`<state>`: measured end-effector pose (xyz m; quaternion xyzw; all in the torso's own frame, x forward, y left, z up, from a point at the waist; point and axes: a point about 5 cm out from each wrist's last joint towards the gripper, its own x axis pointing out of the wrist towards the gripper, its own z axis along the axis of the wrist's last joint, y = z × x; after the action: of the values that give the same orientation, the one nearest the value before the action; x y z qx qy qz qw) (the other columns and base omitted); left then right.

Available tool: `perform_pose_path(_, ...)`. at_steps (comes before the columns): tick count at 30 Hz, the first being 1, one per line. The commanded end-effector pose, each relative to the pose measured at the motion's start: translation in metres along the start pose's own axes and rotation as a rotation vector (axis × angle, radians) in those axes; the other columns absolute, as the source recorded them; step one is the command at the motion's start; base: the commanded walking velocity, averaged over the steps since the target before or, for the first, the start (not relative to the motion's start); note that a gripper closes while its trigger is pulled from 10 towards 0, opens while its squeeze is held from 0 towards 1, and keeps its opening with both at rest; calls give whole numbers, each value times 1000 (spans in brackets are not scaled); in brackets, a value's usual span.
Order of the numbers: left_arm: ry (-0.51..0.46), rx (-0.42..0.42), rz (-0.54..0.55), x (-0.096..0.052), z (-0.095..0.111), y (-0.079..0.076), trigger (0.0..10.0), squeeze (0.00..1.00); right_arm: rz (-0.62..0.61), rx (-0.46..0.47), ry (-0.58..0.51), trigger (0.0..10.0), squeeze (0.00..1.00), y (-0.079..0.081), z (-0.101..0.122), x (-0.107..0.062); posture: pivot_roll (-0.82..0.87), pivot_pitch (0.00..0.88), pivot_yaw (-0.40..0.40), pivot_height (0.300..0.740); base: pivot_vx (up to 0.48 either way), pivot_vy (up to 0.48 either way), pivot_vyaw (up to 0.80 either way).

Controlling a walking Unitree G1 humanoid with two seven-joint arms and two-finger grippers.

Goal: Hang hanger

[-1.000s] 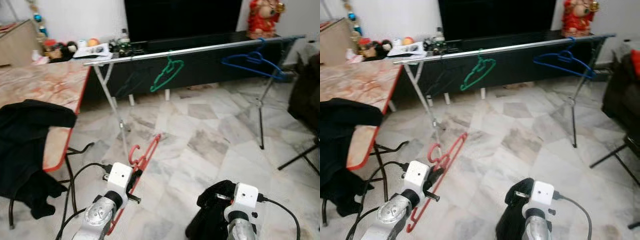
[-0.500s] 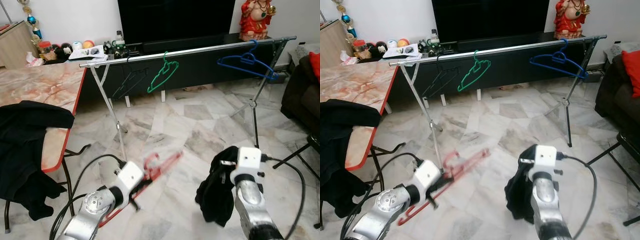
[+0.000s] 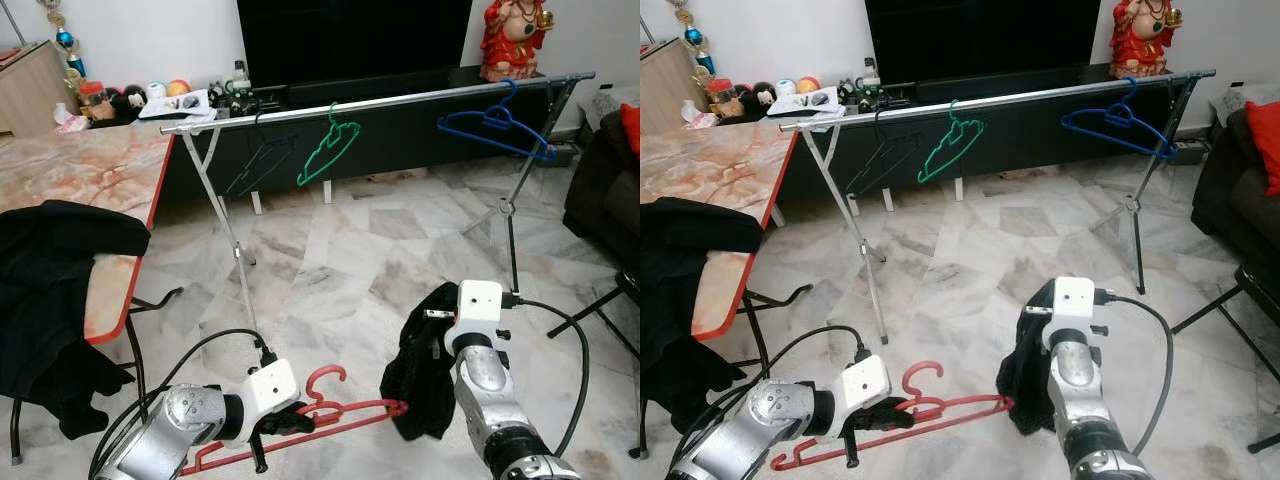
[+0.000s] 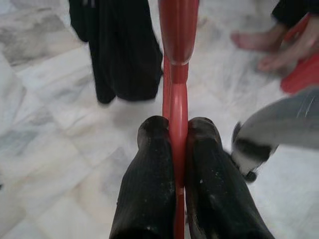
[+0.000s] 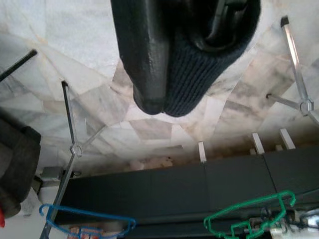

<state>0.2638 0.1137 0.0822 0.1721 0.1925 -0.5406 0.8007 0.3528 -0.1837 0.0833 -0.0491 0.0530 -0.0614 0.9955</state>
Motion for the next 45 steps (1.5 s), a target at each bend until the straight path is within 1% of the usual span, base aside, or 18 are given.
perform_pose_path(1, -51, 4, 0, -3, 16, 4, 10000, 0, 33, -6, -1, 10000, 0, 5, 5, 3, 84, 31, 50, 740, 0, 0, 0)
perform_pose_path(3, -76, -20, 33, 1, 21, 6, 10000, 0, 56, -8, 12, 10000, 0, 7, 2, 2, 83, 37, 47, 740, 0, 0, 0)
perform_pose_path(5, -84, -34, 38, 1, 23, 6, 10000, 0, 60, -12, 17, 10000, 0, 7, 0, 1, 83, 37, 47, 740, 0, 0, 0)
perform_pose_path(7, -81, -29, 66, 3, 22, 6, 10000, 0, 63, -12, 25, 10000, 0, 8, -3, 0, 83, 43, 47, 740, 0, 0, 0)
perform_pose_path(9, -82, -50, 105, 5, 21, 7, 10000, 0, 63, -9, 41, 10000, 0, 8, -7, -2, 83, 43, 47, 740, 0, 0, 0)
perform_pose_path(11, -80, -56, 121, 5, 20, 8, 10000, 0, 64, -10, 48, 10000, 0, 8, -9, -3, 85, 48, 49, 740, 0, 0, 0)
perform_pose_path(14, -81, -63, 183, 7, 20, 12, 10000, 0, 80, -6, 47, 10000, 0, 11, -11, -5, 85, 48, 49, 740, 0, 0, 0)
perform_pose_path(15, -81, -63, 183, 7, 20, 12, 10000, 0, 80, -6, 47, 10000, 0, 11, -11, -5, 85, 48, 49, 740, 0, 0, 0)
perform_pose_path(16, -94, -84, 220, 9, 21, 14, 10000, 0, 89, 5, 47, 10000, 0, 14, -12, -5, 85, 48, 49, 740, 0, 0, 0)
perform_pose_path(20, -114, -106, 254, 10, 23, 16, 10000, 0, 97, 13, 47, 10000, 0, 16, -13, -7, 80, 56, 49, 740, 0, 0, 0)
perform_pose_path(22, -124, -116, 284, 11, 25, 18, 10000, 0, 107, 10, 62, 10000, 0, 17, -19, -10, 84, 56, 47, 740, 0, 0, 0)
perform_pose_path(26, -146, -141, 288, 12, 26, 16, 10000, 0, 118, 9, 73, 10000, 0, 18, -24, -13, 84, 58, 46, 740, 0, 0, 0)
perform_pose_path(28, -155, -151, 268, 13, 26, 13, 10000, 0, 132, 10, 79, 10000, 0, 20, -27, -16, 83, 60, 46, 740, 0, 0, 0)
perform_pose_path(30, -153, -147, 266, 13, 27, 12, 10000, 0, 143, 16, 81, 10000, 0, 21, -28, -16, 84, 59, 45, 740, 0, 0, 0)
perform_pose_path(34, -186, -176, 243, 14, 32, 11, 10000, 0, 143, 122, 67, 10000, 0, 24, -23, -15, 87, 60, 47, 740, 0, 0, 0)
perform_pose_path(37, -190, -179, 235, 14, 33, 11, 10000, 0, 158, 125, 52, 10000, 0, 25, -20, -14, 86, 61, 47, 740, 0, 0, 0)
perform_pose_path(40, -189, -181, 208, 14, 33, 8, 10000, 0, 207, 104, 7, 10000, 0, 28, -12, -12, 88, 62, 48, 740, 0, 0, 0)
perform_pose_path(45, -187, -190, 186, 14, 32, 4, 10000, 0, 248, 93, -41, 10000, 0, 27, -2, -9, 86, 64, 48, 740, 0, 0, 0)
